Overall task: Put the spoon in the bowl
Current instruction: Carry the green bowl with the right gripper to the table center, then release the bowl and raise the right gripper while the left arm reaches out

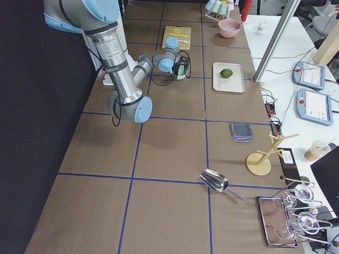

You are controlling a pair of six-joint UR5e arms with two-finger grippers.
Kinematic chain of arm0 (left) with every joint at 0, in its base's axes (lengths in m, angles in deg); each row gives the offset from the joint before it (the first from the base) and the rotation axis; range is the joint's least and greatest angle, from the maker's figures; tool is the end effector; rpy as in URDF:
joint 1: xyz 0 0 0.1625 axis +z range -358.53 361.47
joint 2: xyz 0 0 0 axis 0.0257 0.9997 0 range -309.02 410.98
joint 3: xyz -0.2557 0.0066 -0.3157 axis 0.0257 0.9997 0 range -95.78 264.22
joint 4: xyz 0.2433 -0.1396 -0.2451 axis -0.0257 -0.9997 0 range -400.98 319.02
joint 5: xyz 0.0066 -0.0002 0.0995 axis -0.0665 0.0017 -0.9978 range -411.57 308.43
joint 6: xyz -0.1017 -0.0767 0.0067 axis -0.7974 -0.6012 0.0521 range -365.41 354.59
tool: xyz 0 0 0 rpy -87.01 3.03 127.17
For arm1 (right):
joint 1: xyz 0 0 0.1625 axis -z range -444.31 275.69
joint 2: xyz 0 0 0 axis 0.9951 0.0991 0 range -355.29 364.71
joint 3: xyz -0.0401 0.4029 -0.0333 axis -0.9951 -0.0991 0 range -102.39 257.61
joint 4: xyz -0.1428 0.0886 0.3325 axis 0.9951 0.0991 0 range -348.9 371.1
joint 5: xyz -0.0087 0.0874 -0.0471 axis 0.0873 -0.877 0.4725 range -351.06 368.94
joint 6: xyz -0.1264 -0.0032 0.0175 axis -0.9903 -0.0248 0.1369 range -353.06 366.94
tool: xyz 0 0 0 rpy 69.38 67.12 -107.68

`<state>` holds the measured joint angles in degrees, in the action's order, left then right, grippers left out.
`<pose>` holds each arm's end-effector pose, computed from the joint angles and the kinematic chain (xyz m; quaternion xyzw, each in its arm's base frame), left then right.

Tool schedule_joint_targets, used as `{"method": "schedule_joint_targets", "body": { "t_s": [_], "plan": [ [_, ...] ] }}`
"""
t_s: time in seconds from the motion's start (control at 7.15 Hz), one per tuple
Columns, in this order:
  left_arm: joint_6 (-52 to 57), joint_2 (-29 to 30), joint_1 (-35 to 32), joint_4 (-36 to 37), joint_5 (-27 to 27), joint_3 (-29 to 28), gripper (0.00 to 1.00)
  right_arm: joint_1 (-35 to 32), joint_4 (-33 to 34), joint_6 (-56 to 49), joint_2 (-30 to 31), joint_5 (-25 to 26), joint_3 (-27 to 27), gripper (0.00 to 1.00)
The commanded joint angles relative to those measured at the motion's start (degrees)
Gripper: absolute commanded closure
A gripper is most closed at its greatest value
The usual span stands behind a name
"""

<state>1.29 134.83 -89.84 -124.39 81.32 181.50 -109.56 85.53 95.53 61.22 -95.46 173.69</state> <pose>-0.0555 -0.3934 0.6622 -0.0188 0.3675 0.0263 0.9295 -0.5452 -0.3694 0.2686 -0.0023 -0.4724 0.1249 0.8725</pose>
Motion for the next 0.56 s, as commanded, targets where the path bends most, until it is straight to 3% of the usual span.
{"method": "schedule_joint_targets", "body": {
  "t_s": [0.0, 0.14, 0.28, 0.42],
  "plan": [
    [0.07, 0.09, 0.00, -0.09, 0.00, 0.45, 0.00, -0.59, 0.01, 1.67, -1.05, 0.07, 1.03, 0.00],
    [-0.02, 0.17, 0.00, -1.05, 0.00, 1.41, 0.00, -2.68, 0.96, 1.58, -0.88, -0.45, 3.74, 0.00],
    [-0.28, 0.26, 0.09, -3.58, -0.09, 3.86, 0.00, -5.31, 6.11, 1.15, -0.27, -1.85, 7.50, 0.00],
    [-2.81, 0.44, 1.04, -4.47, -0.17, 8.75, 0.00, -8.30, 16.34, -3.21, 0.00, -2.65, 11.89, 0.00]
  ]
}}
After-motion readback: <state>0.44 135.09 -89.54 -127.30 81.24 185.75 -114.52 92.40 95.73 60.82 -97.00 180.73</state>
